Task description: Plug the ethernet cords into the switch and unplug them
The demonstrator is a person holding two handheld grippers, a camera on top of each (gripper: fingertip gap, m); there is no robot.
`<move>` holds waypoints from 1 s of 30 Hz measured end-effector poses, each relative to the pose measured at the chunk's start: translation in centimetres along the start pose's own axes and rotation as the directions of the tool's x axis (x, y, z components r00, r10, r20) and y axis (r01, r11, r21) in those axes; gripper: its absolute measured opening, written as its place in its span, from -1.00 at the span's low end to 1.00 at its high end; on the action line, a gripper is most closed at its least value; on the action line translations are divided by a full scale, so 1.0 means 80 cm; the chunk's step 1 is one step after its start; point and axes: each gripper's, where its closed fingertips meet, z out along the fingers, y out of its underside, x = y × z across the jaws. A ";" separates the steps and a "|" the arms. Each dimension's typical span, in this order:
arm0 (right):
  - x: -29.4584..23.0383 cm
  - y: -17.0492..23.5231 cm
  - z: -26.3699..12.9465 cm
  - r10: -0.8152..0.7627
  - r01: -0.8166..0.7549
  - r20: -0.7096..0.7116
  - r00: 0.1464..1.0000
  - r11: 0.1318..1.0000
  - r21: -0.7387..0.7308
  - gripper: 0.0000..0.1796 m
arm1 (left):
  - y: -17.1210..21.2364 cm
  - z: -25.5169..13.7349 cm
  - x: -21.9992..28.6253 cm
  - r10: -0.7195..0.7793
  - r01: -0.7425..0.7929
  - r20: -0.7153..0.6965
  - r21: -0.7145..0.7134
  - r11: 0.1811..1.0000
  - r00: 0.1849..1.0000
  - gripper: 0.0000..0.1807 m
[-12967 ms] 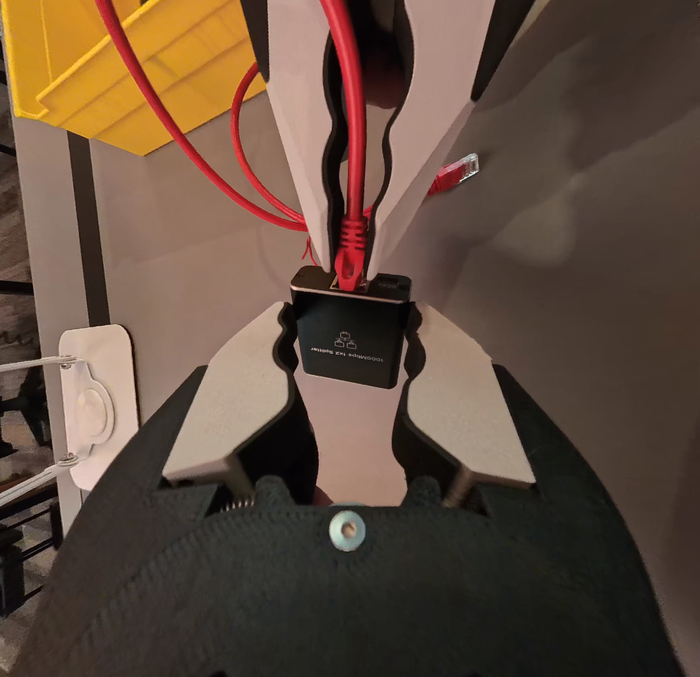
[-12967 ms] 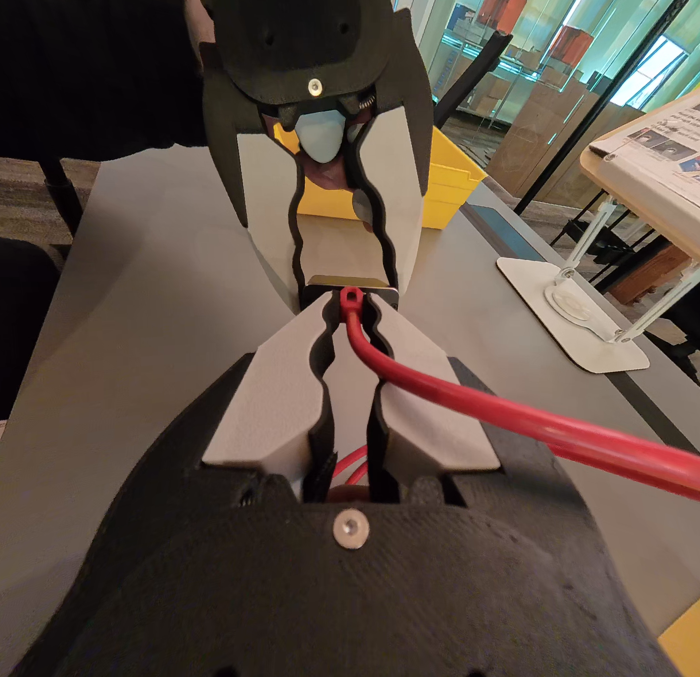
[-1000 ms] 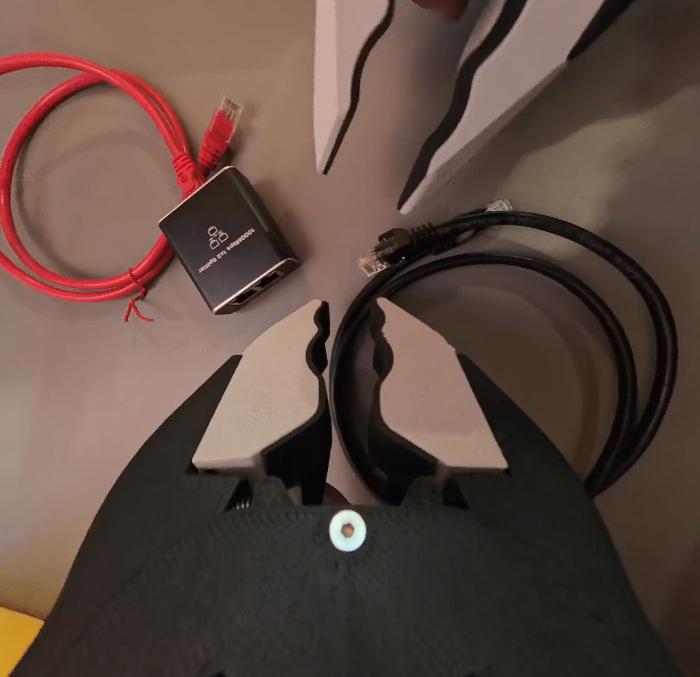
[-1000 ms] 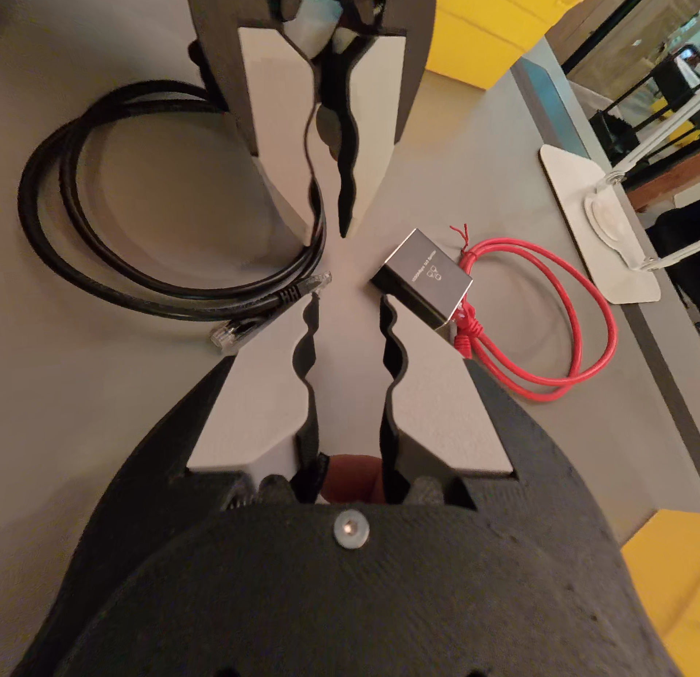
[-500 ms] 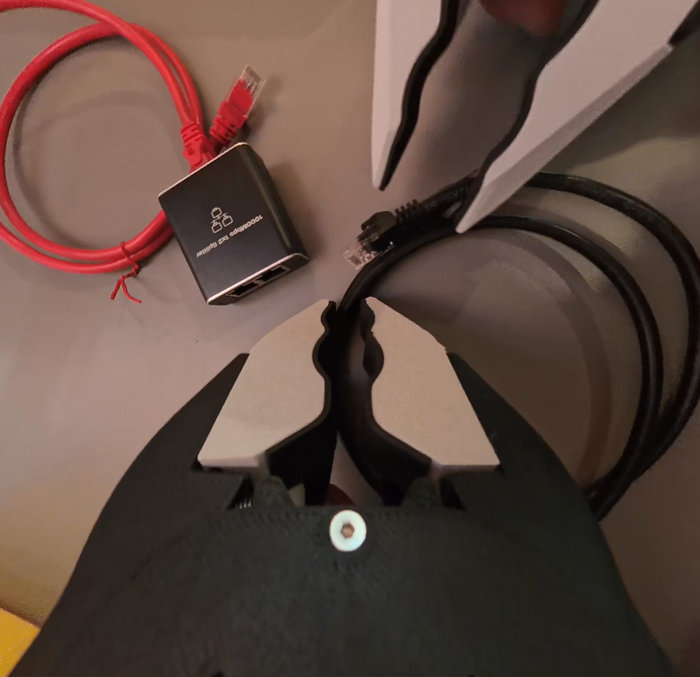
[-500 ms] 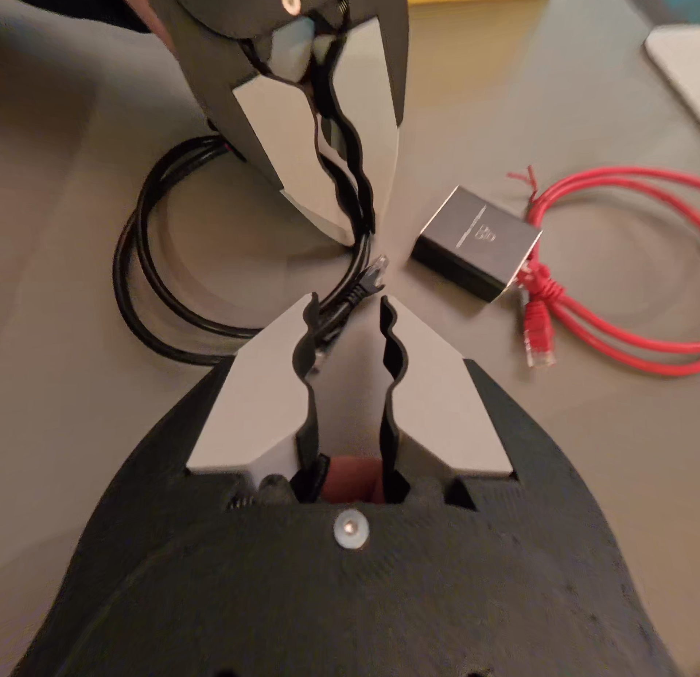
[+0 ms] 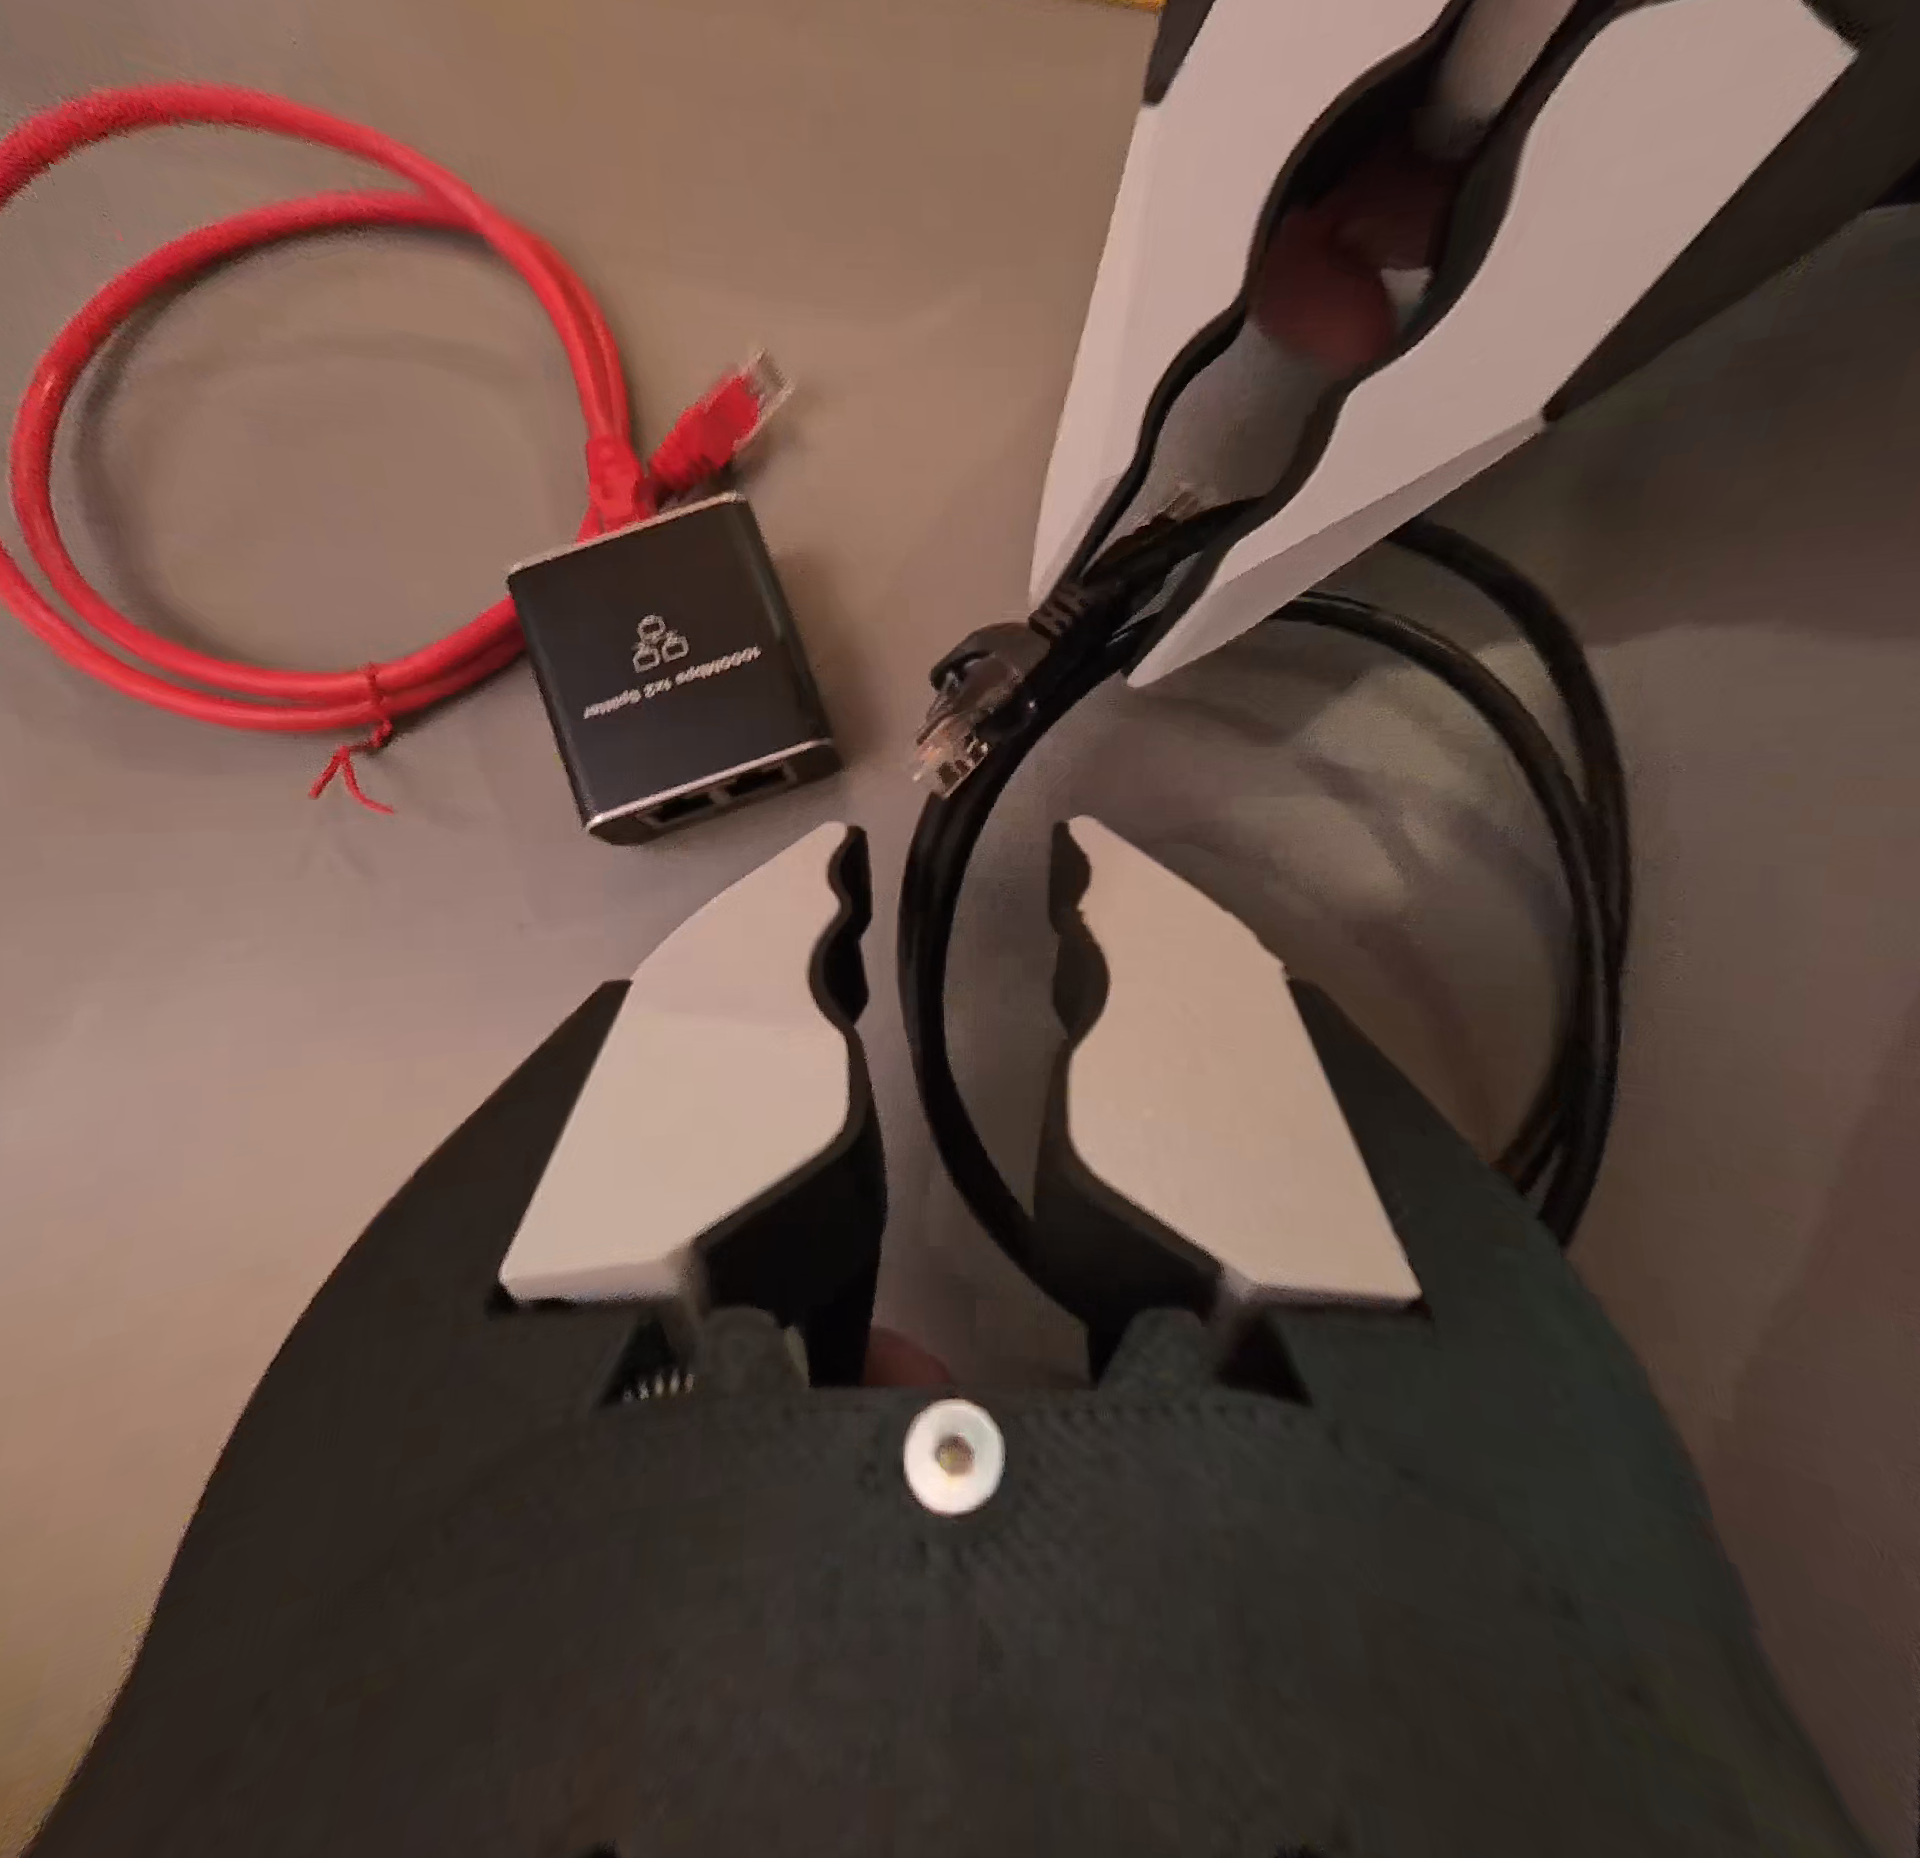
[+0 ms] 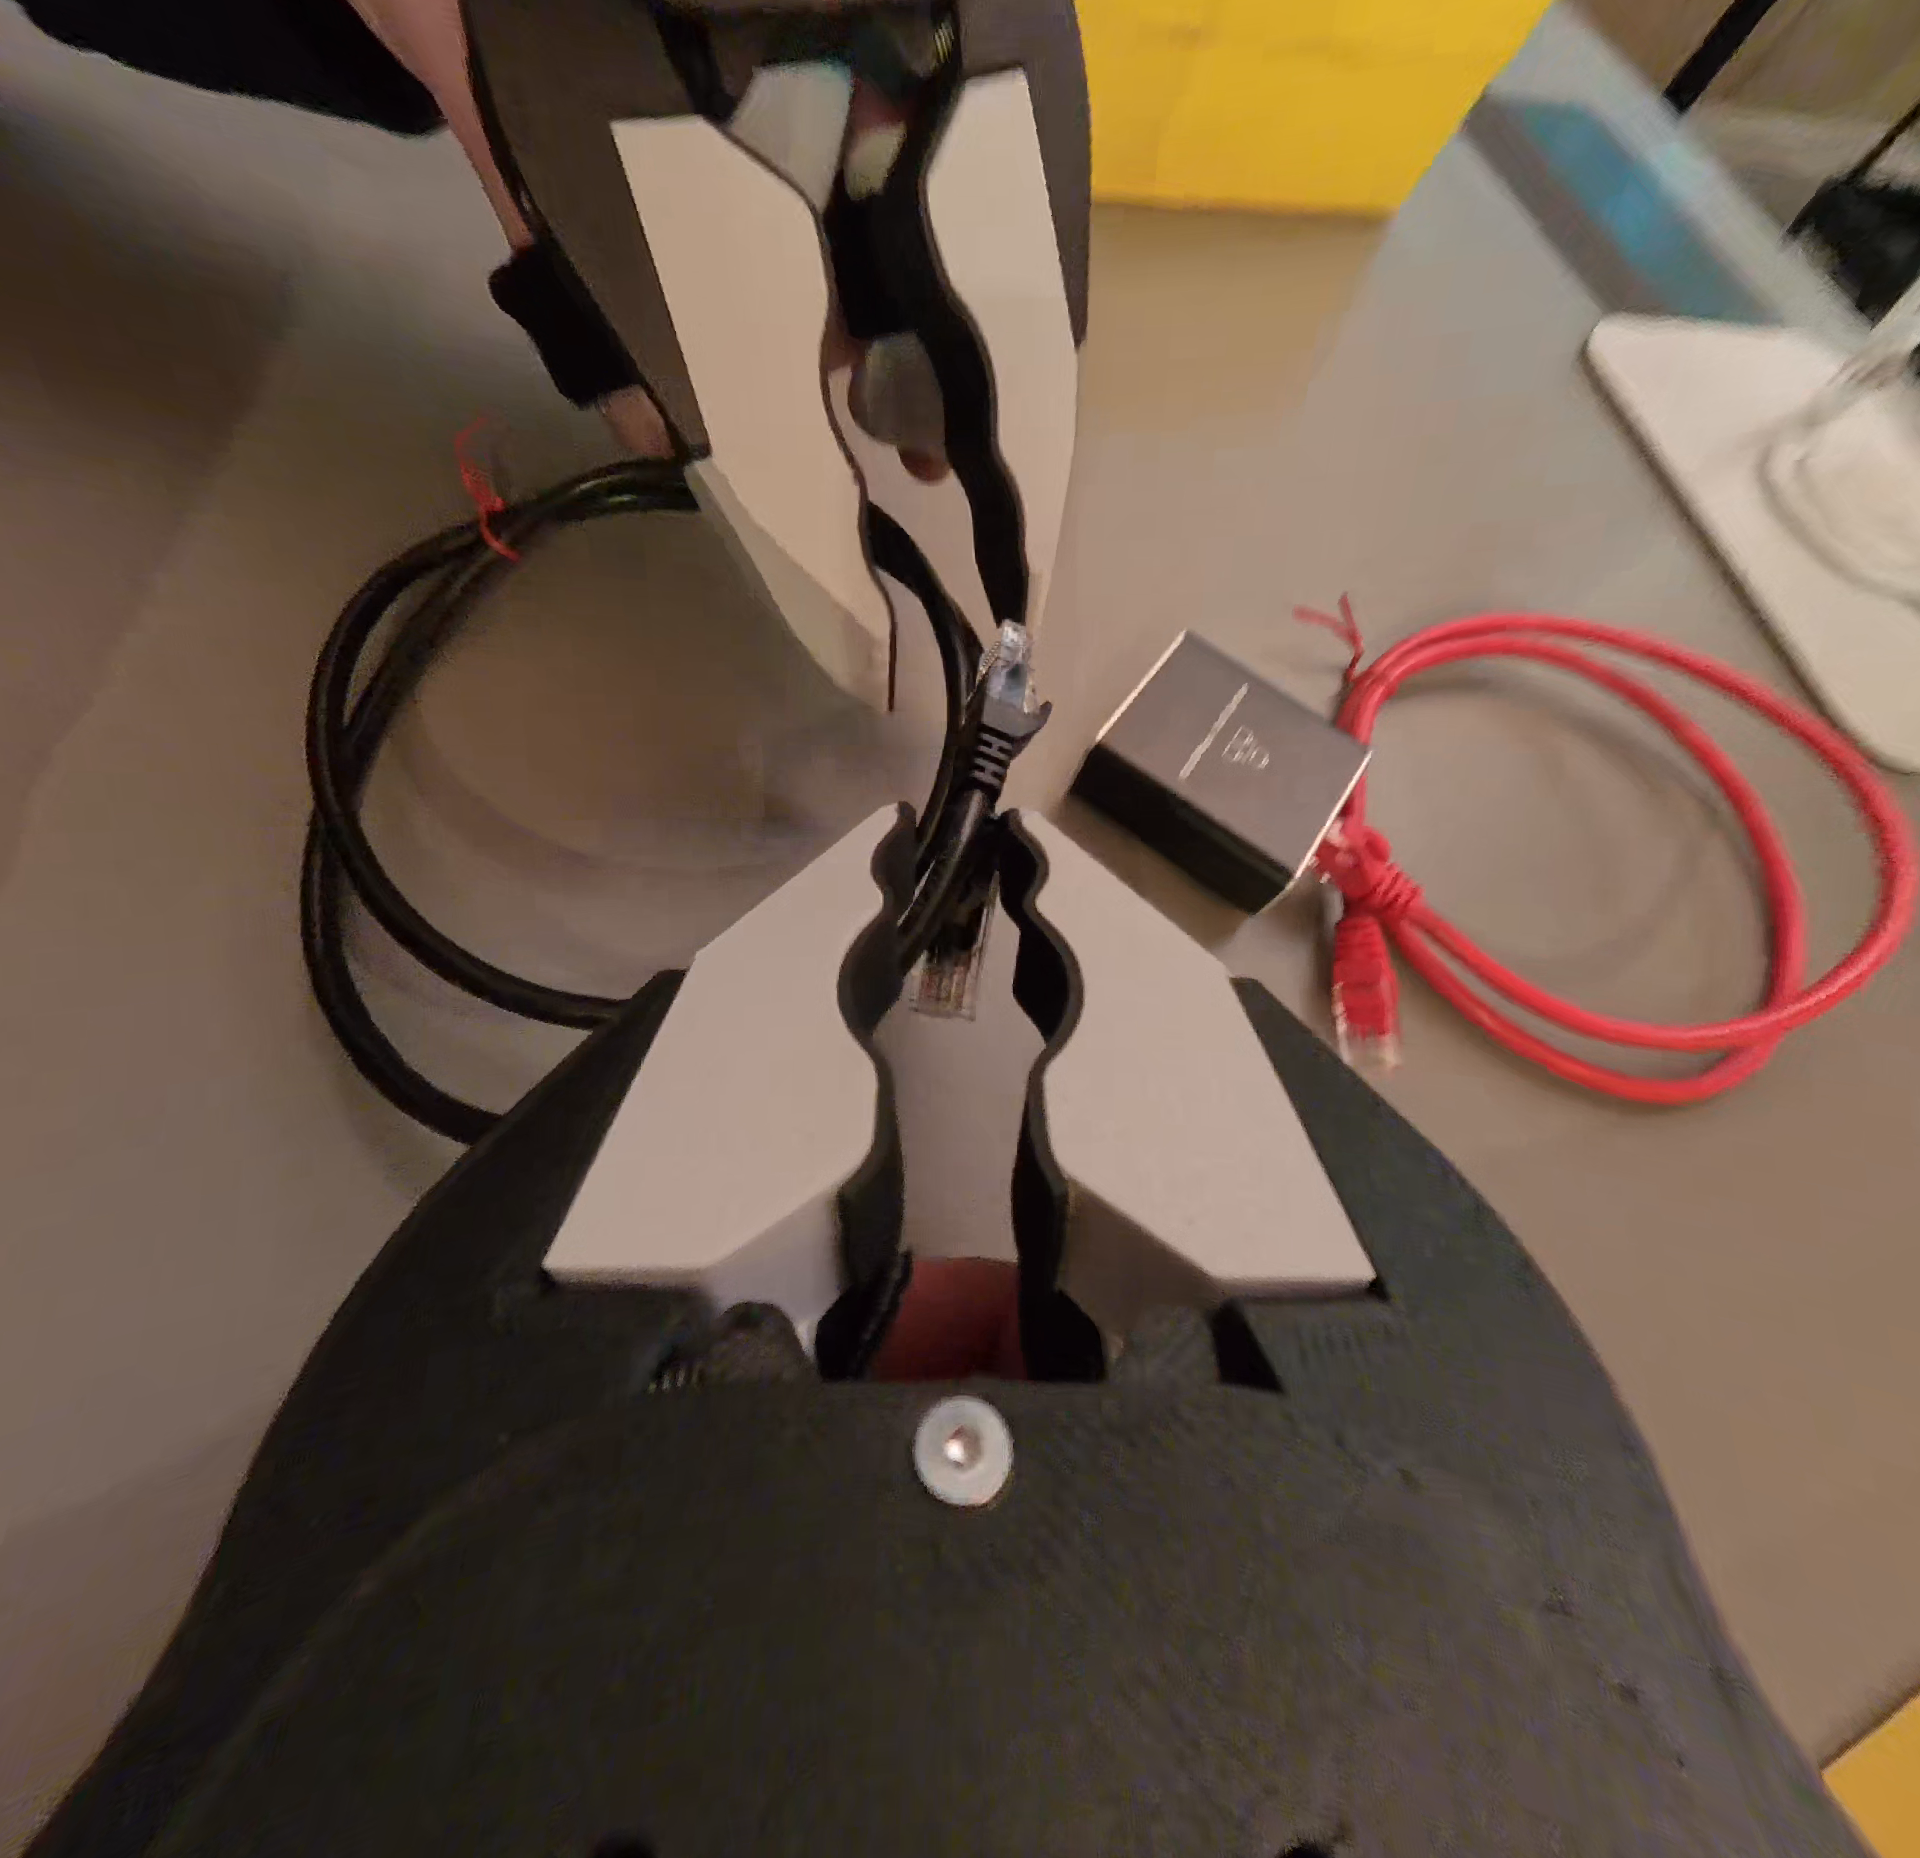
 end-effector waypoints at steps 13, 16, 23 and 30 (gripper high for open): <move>-0.014 -0.059 -0.027 -0.347 0.371 -0.161 0.924 0.915 0.157 -0.98 | -0.016 -0.037 0.028 -0.140 0.189 -0.359 0.107 0.976 0.923 -0.52; -0.014 -0.058 -0.026 -0.353 0.377 -0.164 0.921 0.914 0.152 -0.98 | -0.010 -0.029 0.037 -0.108 0.151 -0.368 0.090 0.985 0.924 -0.56; 0.004 -0.050 -0.024 -0.406 0.433 -0.257 0.877 0.900 0.057 -0.99 | -0.053 -0.041 0.040 -0.142 0.270 -0.424 0.258 0.928 0.895 -0.60; 0.013 -0.044 -0.020 -0.475 0.490 -0.310 0.823 0.871 -0.035 -0.98 | -0.065 -0.032 0.020 -0.267 0.378 -0.363 0.281 0.882 0.893 -0.81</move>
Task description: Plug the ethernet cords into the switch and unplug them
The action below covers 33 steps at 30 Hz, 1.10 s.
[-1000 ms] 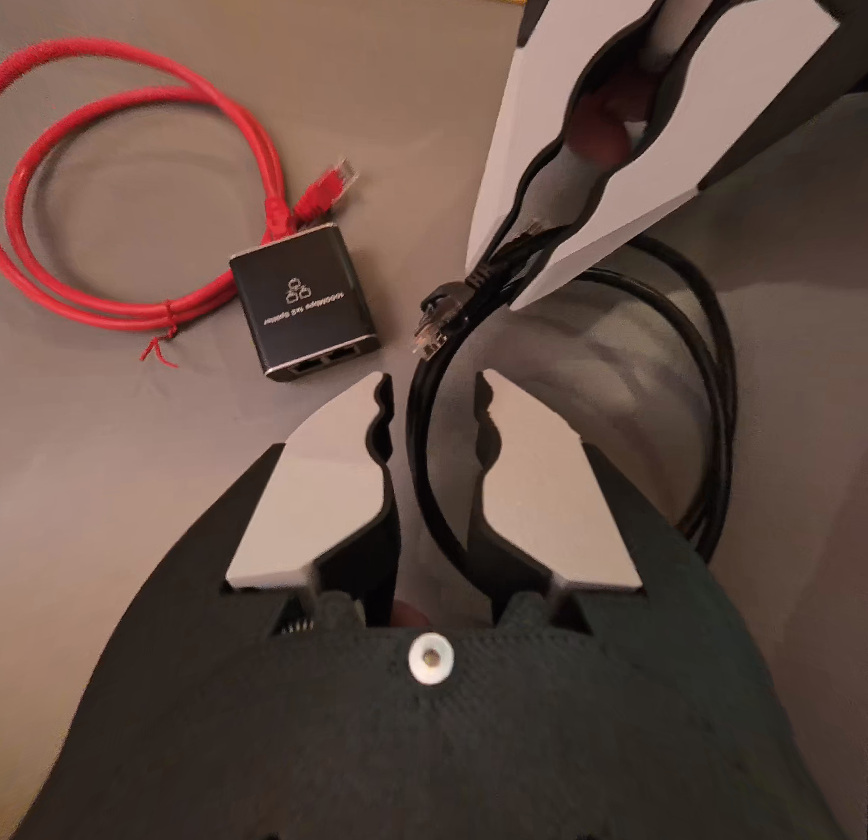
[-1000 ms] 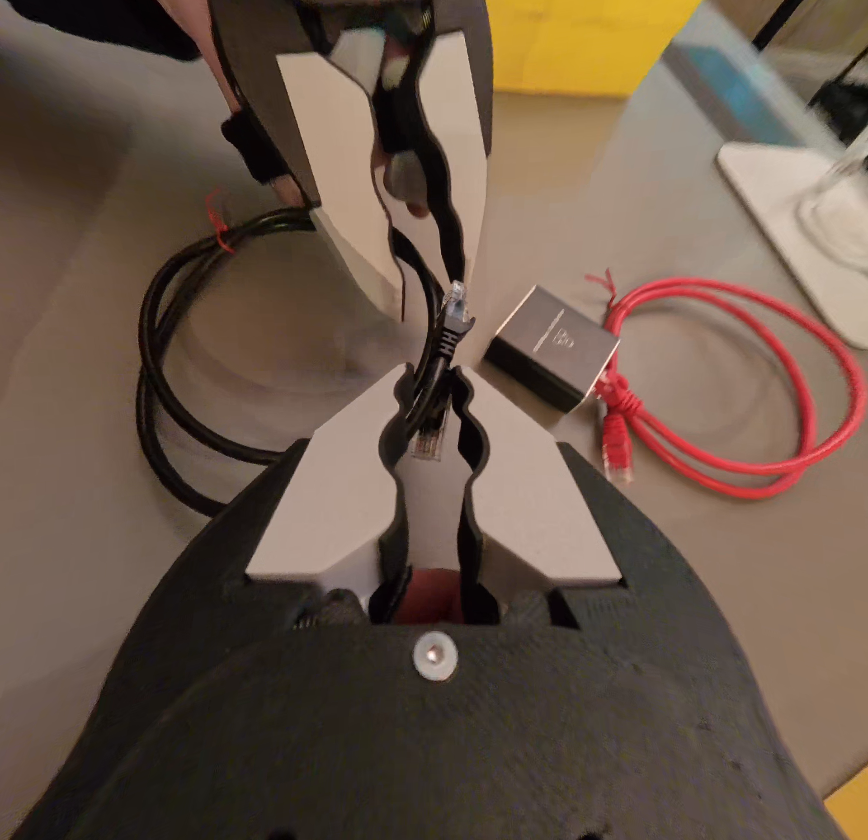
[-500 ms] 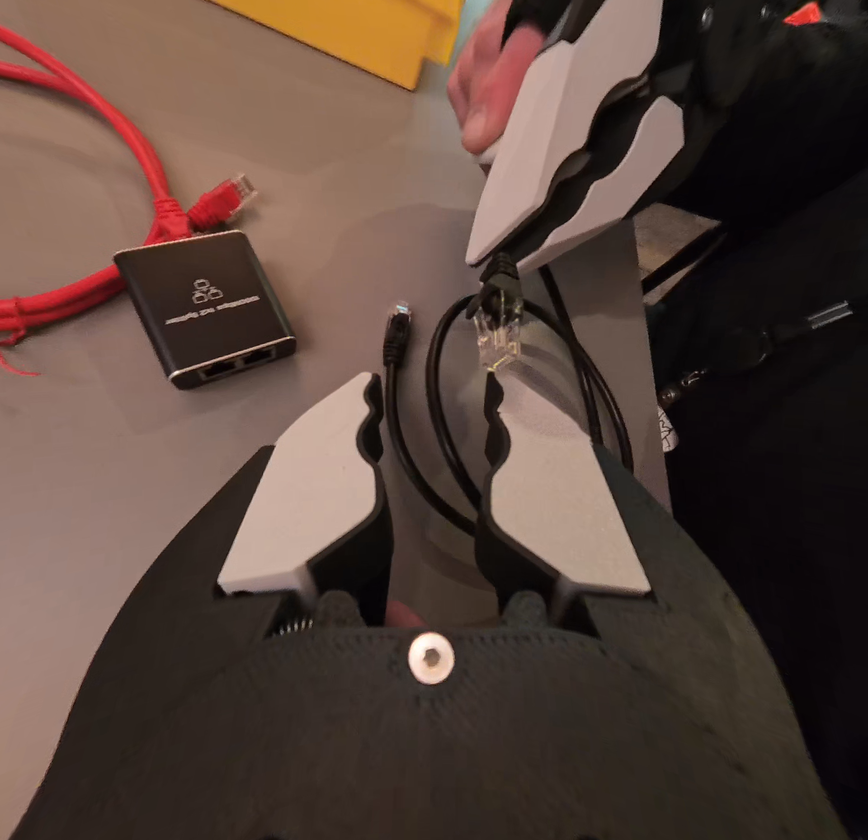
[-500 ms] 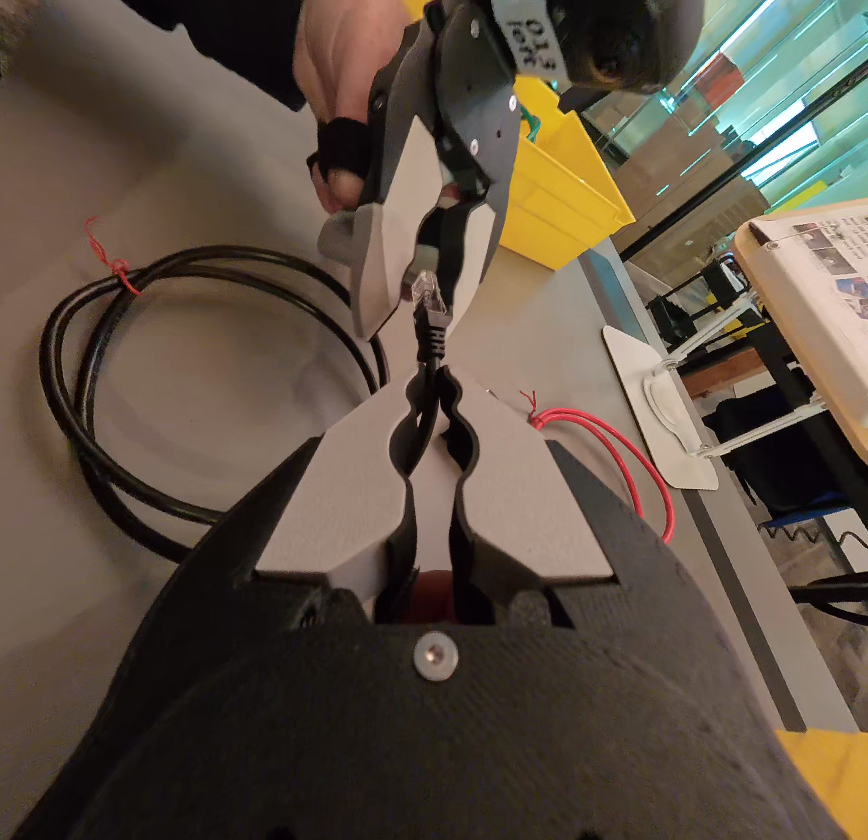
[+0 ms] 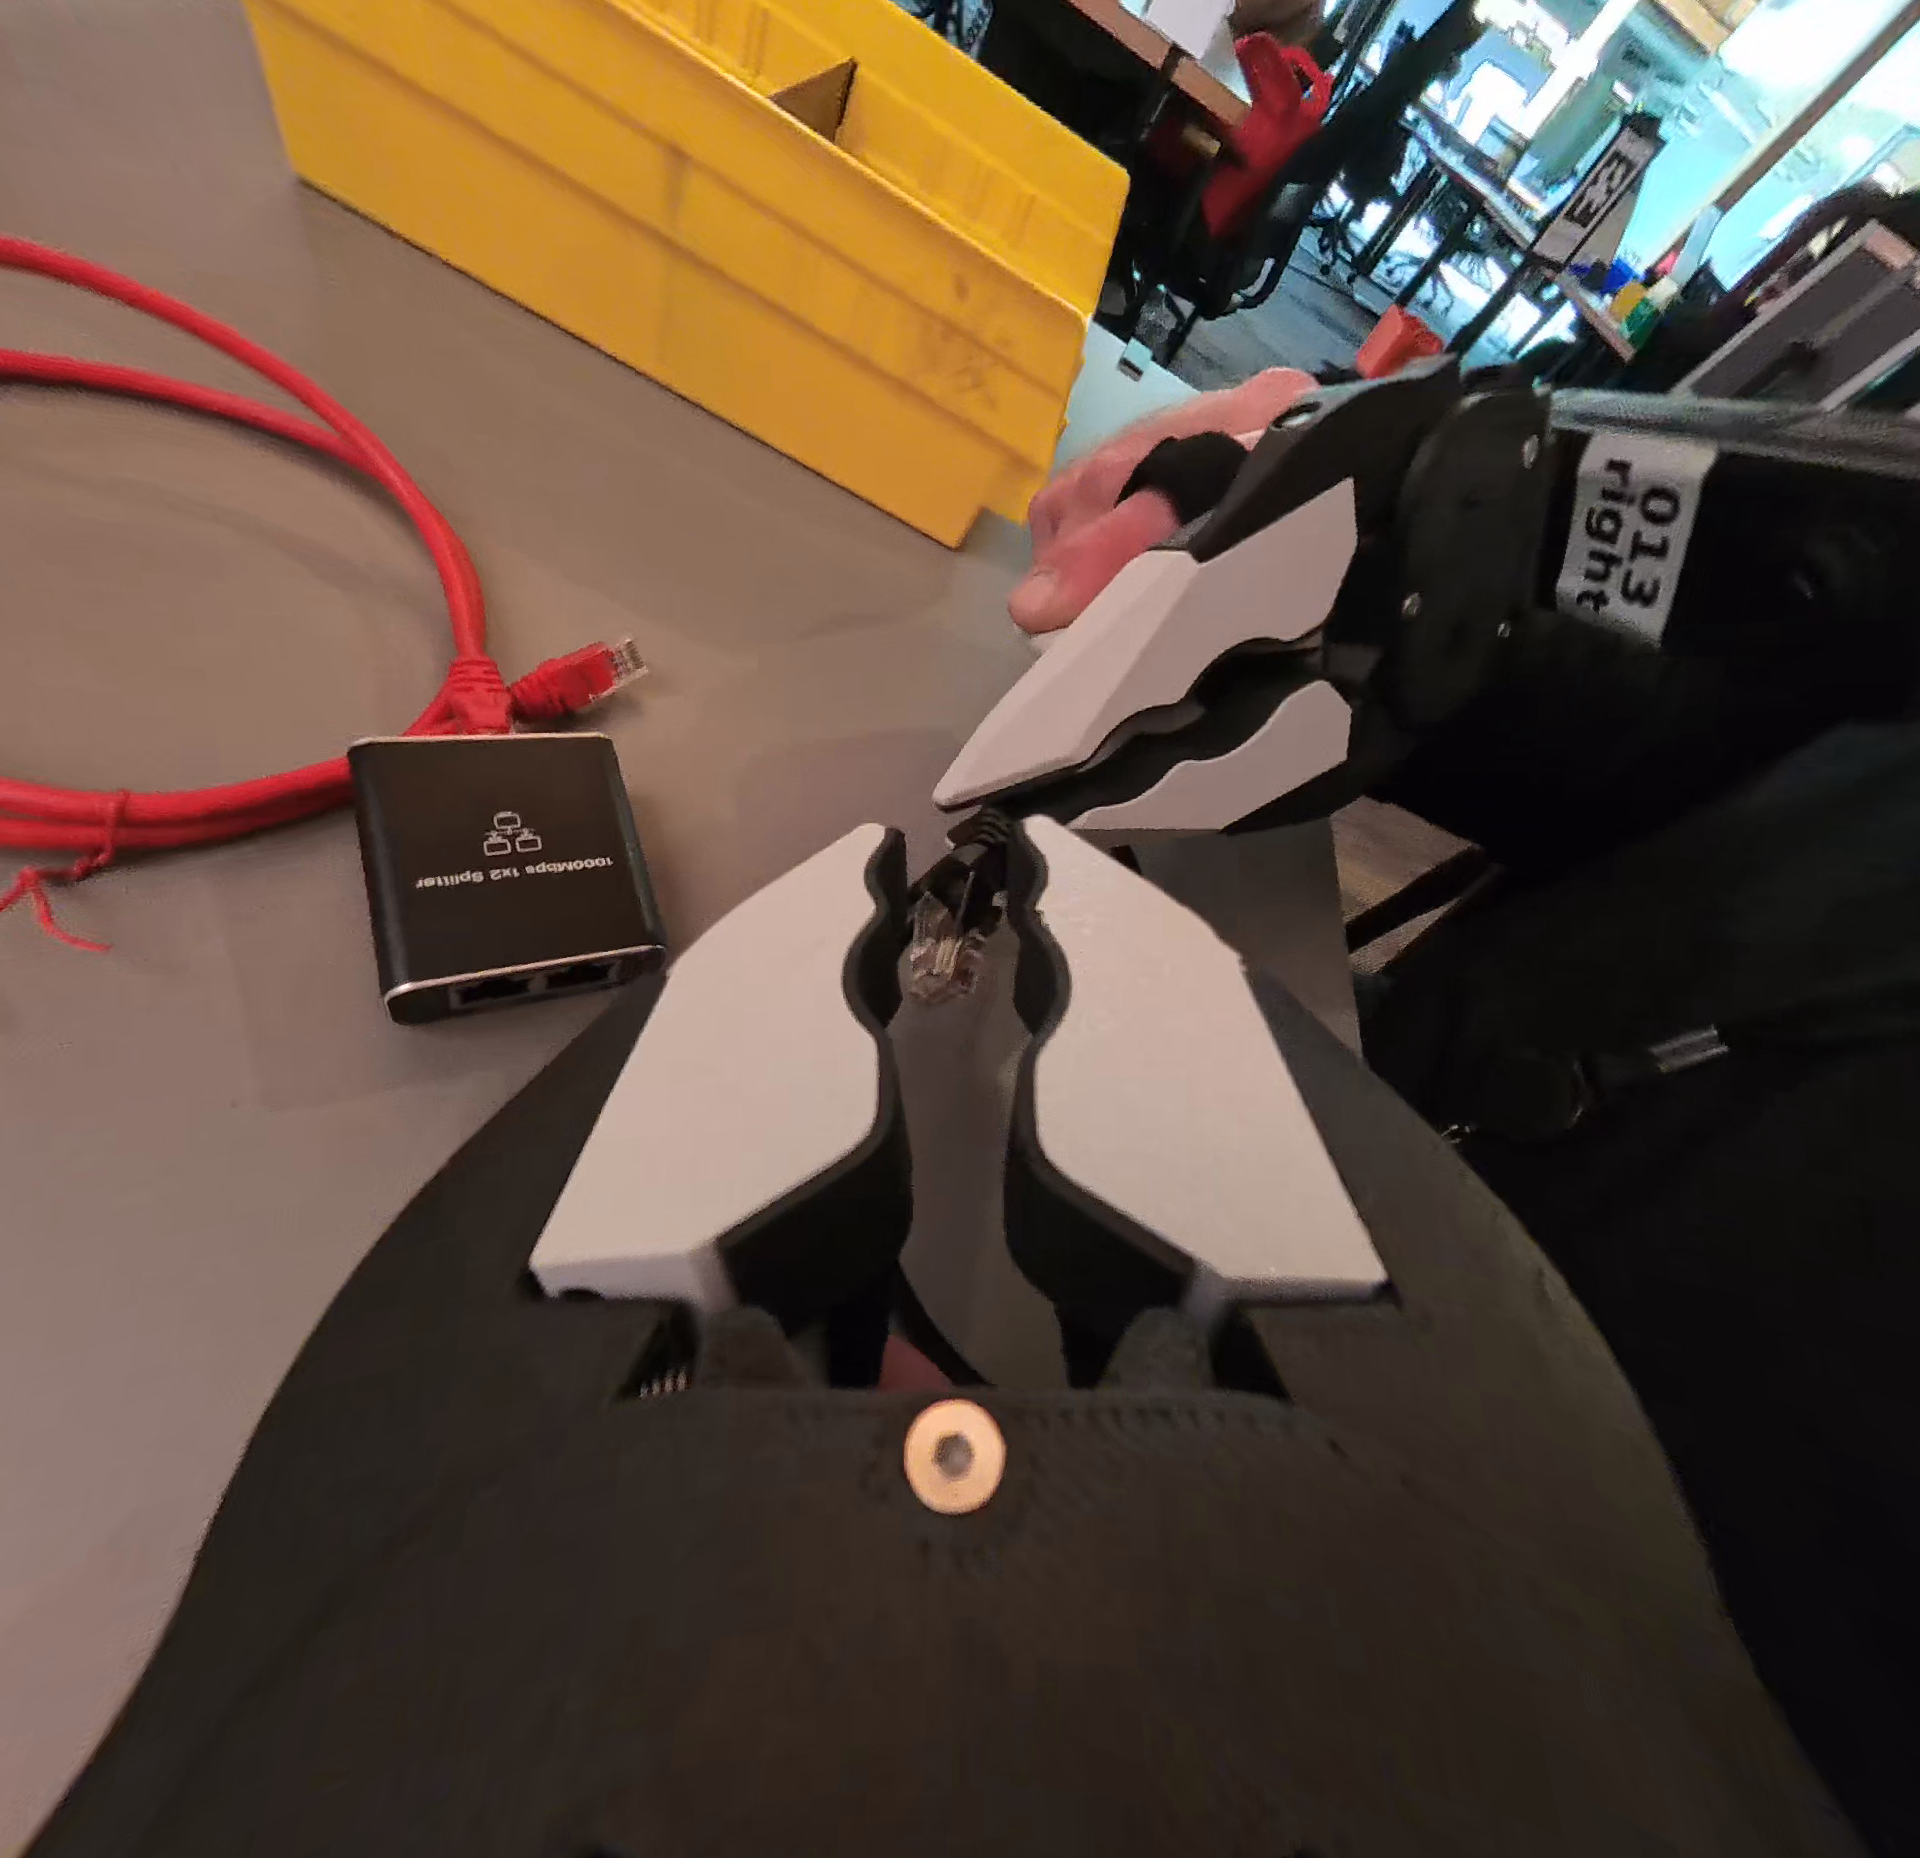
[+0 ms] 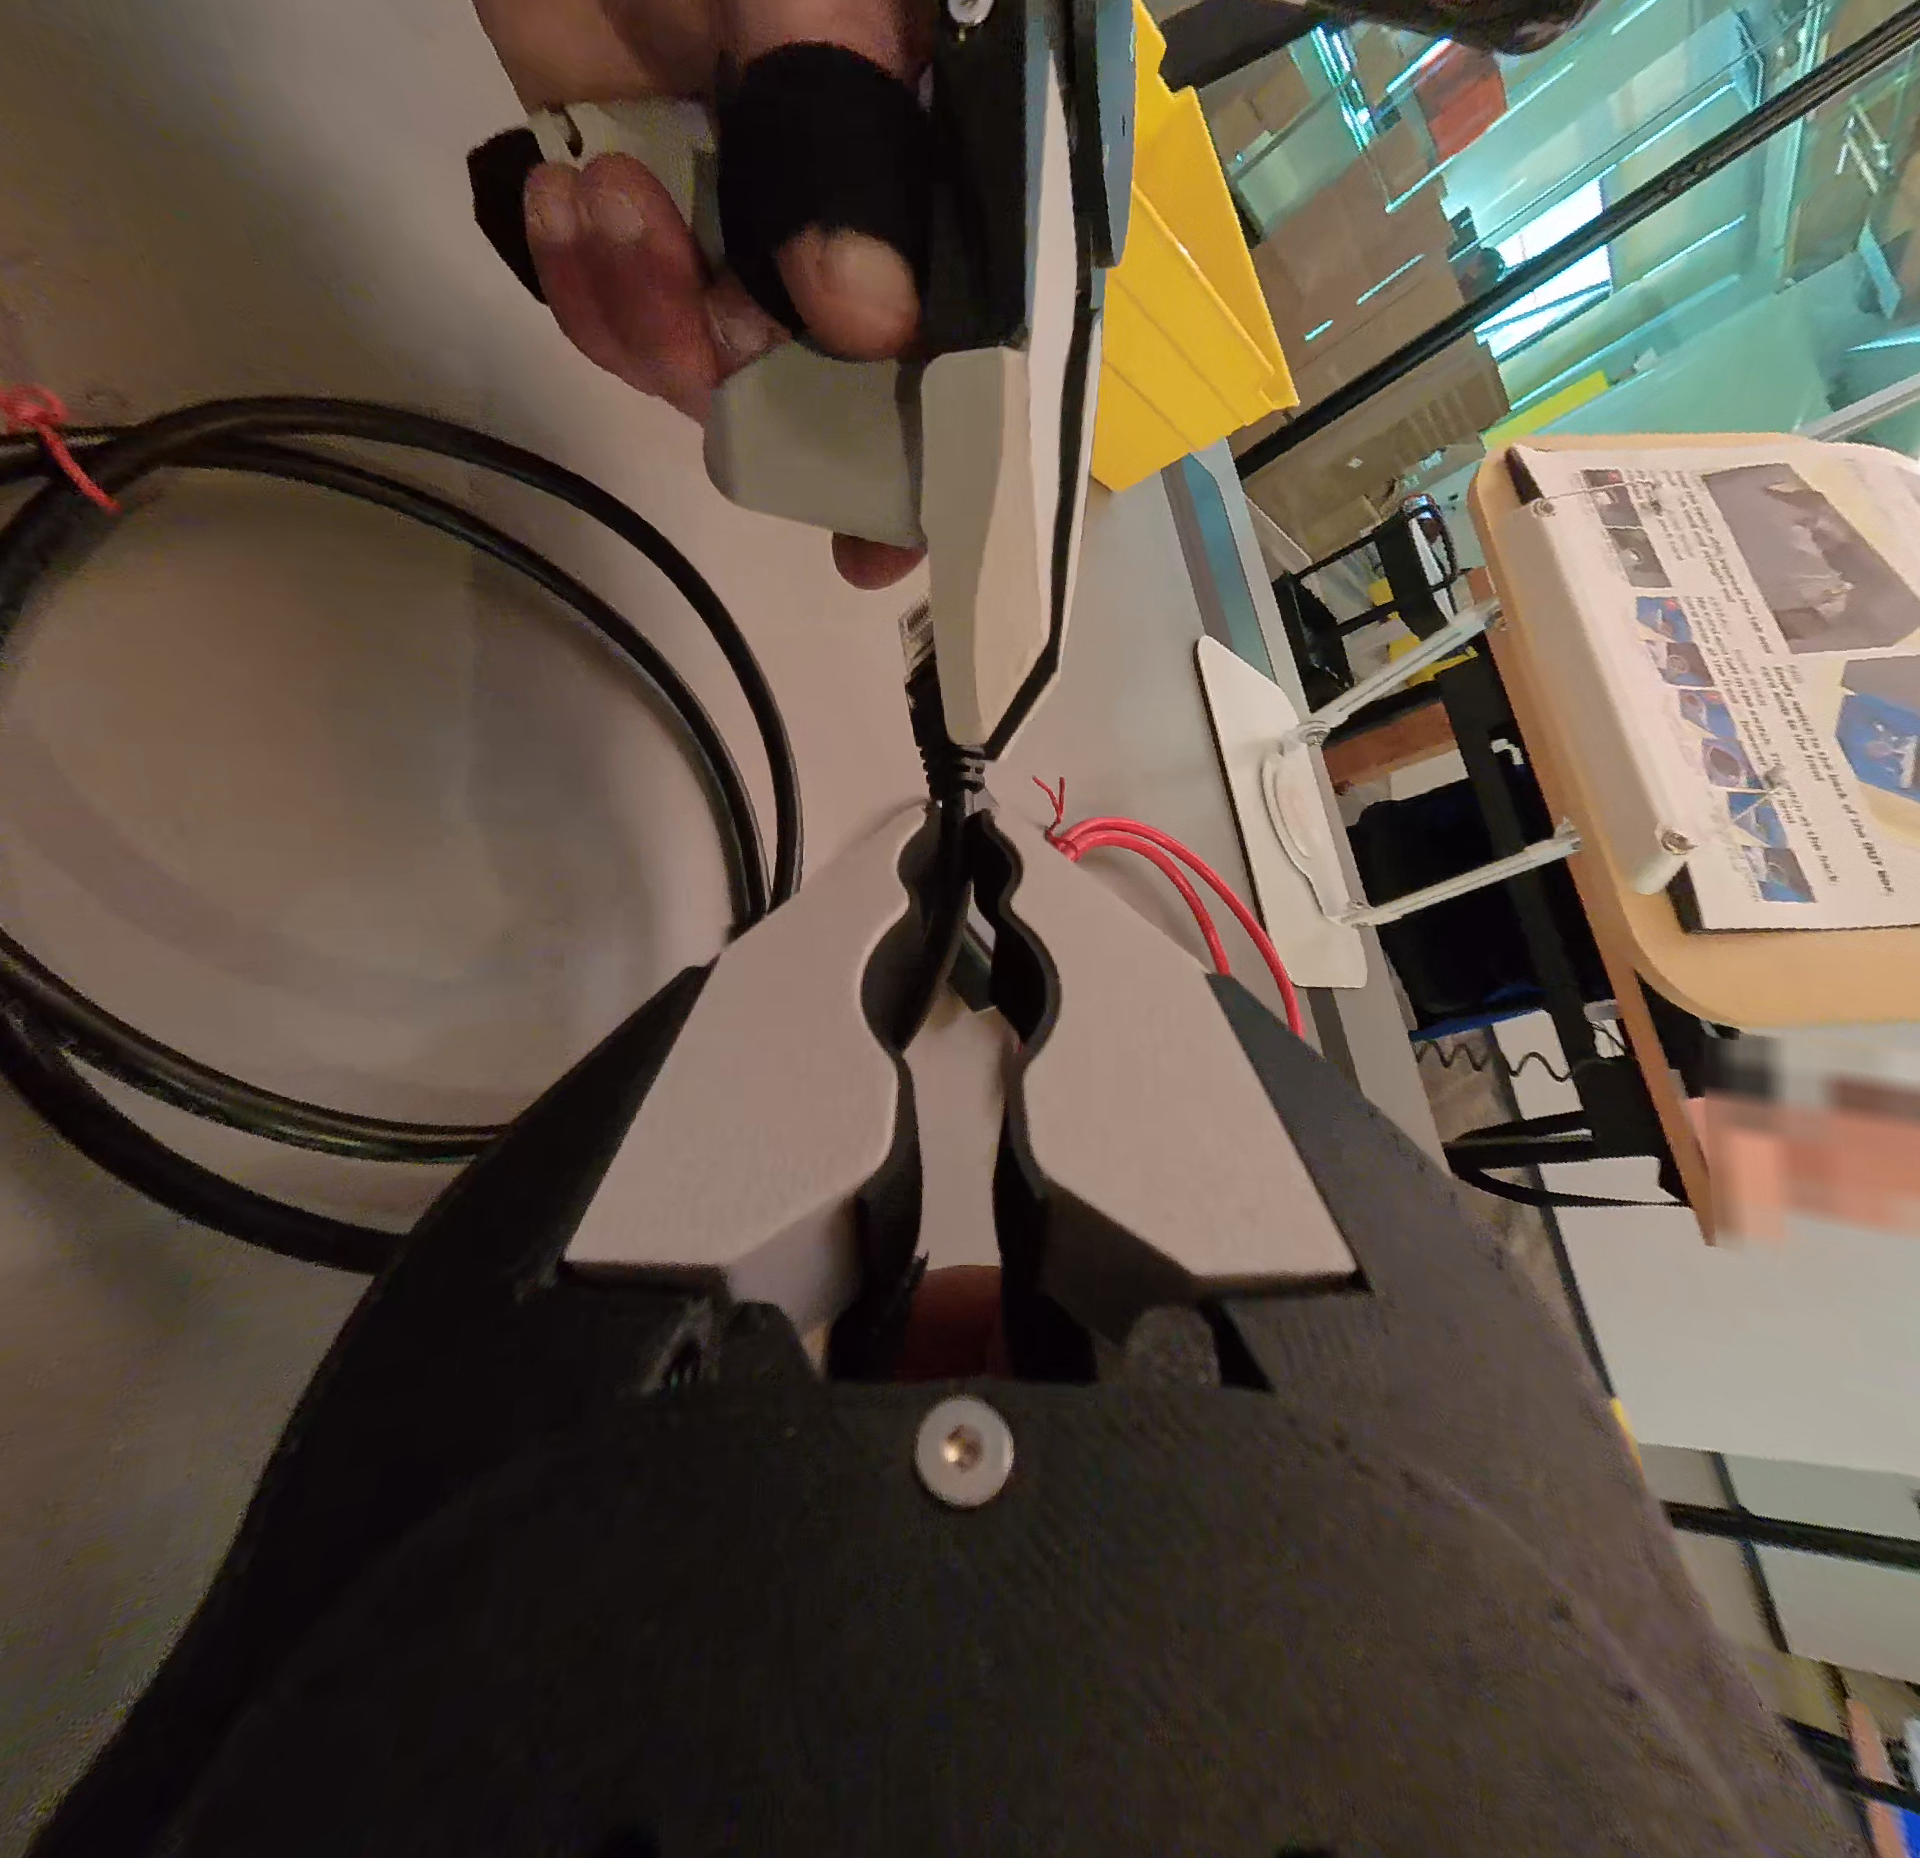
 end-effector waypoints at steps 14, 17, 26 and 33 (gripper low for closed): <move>0.005 -0.008 -0.001 0.041 -0.040 -0.014 0.999 0.998 0.041 -0.78 | 0.006 -0.003 -0.006 0.047 -0.044 0.043 -0.055 0.998 0.998 -0.82; -0.007 -0.012 -0.003 0.205 -0.215 0.116 0.972 0.974 0.076 -0.61 | 0.005 -0.004 0.004 0.141 -0.138 0.035 -0.074 0.988 0.989 -0.82; -0.021 -0.019 -0.011 0.488 -0.544 0.367 0.792 0.837 0.062 -0.74 | 0.007 0.003 0.030 0.494 -0.483 0.051 -0.142 0.864 0.868 -0.82; -0.031 -0.038 -0.024 0.527 -0.642 0.502 0.686 0.763 0.075 -0.91 | 0.006 -0.002 0.044 0.636 -0.626 0.009 -0.167 0.762 0.771 -0.83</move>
